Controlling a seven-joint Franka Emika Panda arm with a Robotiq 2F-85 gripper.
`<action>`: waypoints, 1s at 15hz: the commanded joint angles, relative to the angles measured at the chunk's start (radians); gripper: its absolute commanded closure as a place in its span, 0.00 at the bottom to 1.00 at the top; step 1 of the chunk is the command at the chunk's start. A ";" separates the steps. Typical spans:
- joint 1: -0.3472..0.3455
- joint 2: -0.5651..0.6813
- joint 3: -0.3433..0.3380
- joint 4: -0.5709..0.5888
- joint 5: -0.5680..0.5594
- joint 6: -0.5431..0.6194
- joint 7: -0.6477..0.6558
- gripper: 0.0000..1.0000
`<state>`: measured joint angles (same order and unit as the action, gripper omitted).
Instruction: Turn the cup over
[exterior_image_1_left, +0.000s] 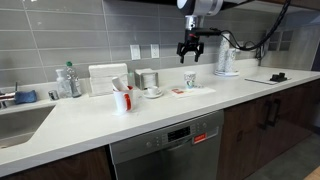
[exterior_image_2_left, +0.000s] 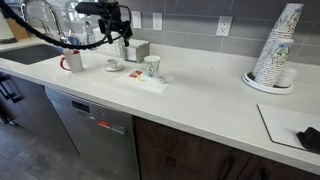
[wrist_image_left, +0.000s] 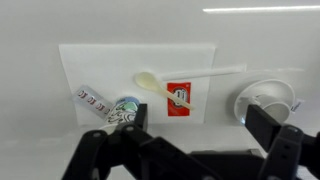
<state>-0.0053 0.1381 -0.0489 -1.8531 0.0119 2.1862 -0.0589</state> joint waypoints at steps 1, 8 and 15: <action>-0.010 0.129 0.009 0.122 -0.018 0.028 -0.001 0.00; -0.016 0.162 0.012 0.154 -0.006 0.034 0.002 0.00; -0.015 0.155 0.013 0.154 -0.005 0.034 0.002 0.00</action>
<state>-0.0114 0.2928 -0.0463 -1.7013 0.0102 2.2231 -0.0593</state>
